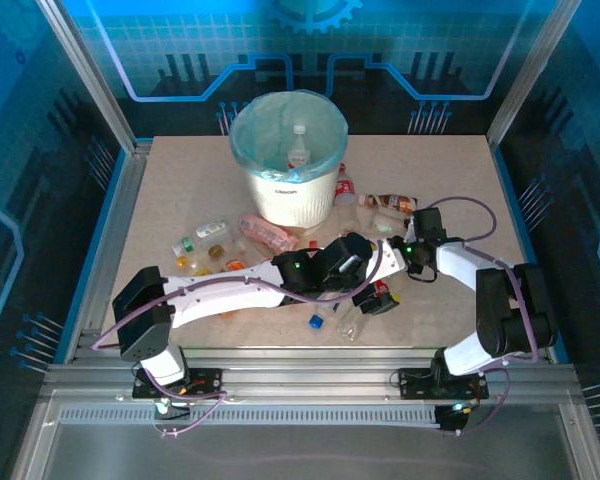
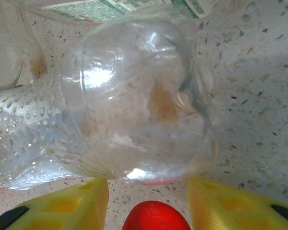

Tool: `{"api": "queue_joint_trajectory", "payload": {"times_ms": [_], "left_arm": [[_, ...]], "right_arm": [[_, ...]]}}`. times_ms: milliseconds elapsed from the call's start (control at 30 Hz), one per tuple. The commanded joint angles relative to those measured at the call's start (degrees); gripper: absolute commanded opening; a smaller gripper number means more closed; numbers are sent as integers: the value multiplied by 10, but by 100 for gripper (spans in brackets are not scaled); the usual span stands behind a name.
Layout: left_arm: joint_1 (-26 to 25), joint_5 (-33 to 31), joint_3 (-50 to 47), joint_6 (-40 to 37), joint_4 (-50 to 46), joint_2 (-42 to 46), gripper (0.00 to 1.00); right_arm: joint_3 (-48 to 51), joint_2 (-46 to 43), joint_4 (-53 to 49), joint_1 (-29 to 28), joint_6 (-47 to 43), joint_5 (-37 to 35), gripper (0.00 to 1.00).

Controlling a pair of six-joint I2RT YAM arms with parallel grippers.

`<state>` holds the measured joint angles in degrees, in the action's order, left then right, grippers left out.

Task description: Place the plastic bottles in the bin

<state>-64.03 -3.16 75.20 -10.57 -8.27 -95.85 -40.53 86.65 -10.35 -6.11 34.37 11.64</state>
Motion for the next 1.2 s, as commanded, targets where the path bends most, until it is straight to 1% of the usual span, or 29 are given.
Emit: {"api": "queue_joint_trajectory", "payload": {"times_ms": [0,67,167,367,500,633,800,867,1033,1167], "left_arm": [[-2,-4,12,4,-6,-1,94],[-2,-2,15,7,-7,-1,94],[-2,-3,16,8,-8,-2,94],[-2,-8,21,2,-12,0,93],[-3,-9,33,4,-20,6,93],[-2,-13,43,14,-29,22,93],[-2,-28,64,35,-60,48,92],[-2,-39,67,42,-71,61,91],[-2,-80,53,59,-95,115,91],[-2,-106,26,87,-97,166,91]], "right_arm": [[16,-20,12,-8,16,4,46],[21,-22,16,-8,19,7,45],[27,-24,20,-9,22,9,41],[29,-46,17,-8,24,9,29],[28,-80,0,-8,25,7,19],[26,-137,-40,-15,26,-6,17],[23,-242,-102,-32,33,-32,13],[20,-281,-128,-46,36,-42,13],[-13,-380,-218,-103,36,-92,11],[-54,-437,-290,-141,30,-121,10]]}}
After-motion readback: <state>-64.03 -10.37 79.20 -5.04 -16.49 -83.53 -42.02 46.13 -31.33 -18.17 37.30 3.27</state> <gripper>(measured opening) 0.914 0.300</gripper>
